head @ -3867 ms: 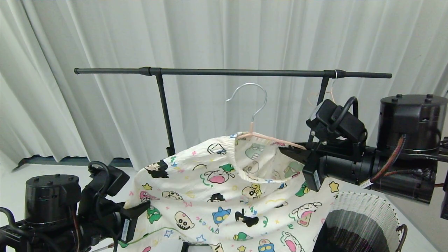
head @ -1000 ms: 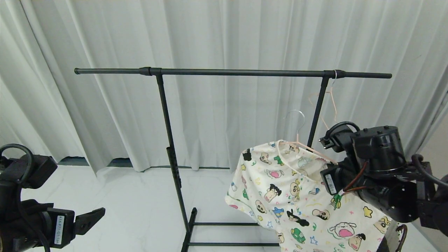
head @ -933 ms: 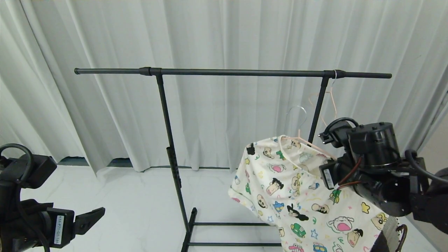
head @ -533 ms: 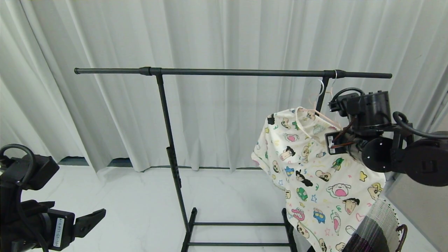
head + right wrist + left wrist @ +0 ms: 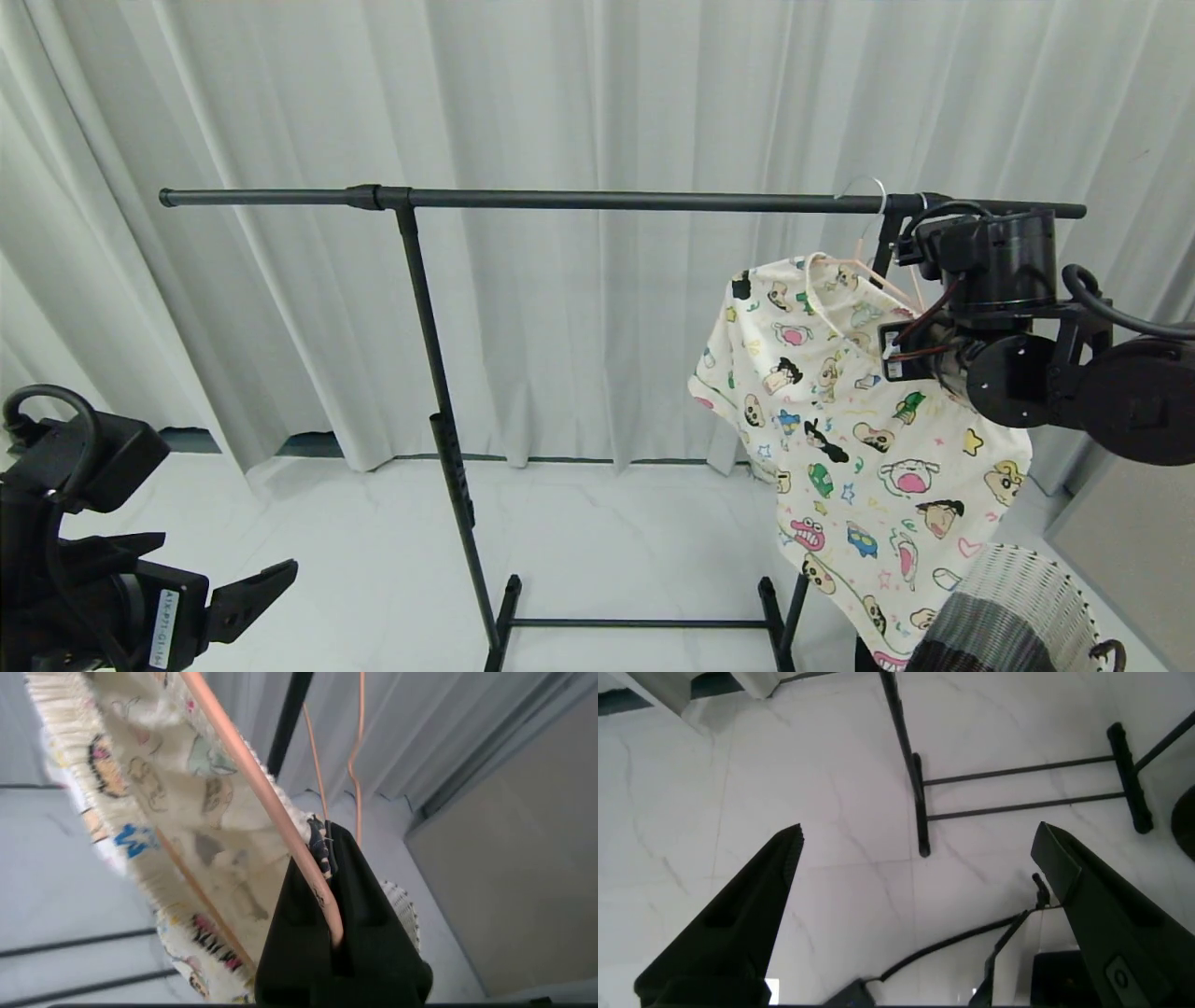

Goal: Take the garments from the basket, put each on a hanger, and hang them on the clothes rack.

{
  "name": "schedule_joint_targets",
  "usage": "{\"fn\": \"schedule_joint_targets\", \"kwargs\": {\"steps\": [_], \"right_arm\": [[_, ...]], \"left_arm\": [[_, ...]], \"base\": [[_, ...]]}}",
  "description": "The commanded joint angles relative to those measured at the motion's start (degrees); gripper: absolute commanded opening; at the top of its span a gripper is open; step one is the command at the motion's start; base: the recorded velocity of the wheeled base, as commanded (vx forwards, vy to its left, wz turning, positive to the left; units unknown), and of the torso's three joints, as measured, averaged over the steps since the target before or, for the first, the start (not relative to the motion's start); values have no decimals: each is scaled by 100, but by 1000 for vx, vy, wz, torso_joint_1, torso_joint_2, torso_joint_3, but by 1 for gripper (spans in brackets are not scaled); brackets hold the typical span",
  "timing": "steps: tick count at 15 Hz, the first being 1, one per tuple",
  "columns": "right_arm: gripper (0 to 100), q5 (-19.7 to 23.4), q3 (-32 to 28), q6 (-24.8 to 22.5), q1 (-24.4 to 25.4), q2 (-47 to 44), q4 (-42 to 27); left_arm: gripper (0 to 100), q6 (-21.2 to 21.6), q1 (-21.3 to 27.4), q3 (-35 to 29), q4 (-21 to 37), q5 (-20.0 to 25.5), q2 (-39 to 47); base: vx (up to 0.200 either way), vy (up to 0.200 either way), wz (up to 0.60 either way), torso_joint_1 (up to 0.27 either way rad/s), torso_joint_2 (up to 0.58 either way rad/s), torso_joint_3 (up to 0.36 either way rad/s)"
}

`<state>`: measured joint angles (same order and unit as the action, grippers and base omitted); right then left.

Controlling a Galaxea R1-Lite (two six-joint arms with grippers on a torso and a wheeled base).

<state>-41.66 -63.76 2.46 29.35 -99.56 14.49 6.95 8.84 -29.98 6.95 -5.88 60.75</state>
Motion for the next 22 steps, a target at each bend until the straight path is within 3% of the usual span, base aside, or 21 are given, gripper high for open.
{"fn": "schedule_joint_targets", "kwargs": {"steps": [1,7,14,22], "right_arm": [[0,0,-40,-9,0,77,10],[0,0,-58,-27,9,24,1],[0,0,-67,-27,0,-204,27],[0,0,-515,-44,-105,-714,27]], "left_arm": [[100,-1,13,9,-1,-1,7],[100,-1,13,1,-1,-1,7],[100,-1,48,1,-1,8,-1],[100,-1,57,-17,-1,8,-10]], "base": [[200,0,0,7,2,7],[200,0,0,3,1,5],[0,0,0,0,0,0],[0,0,0,0,0,0]]}}
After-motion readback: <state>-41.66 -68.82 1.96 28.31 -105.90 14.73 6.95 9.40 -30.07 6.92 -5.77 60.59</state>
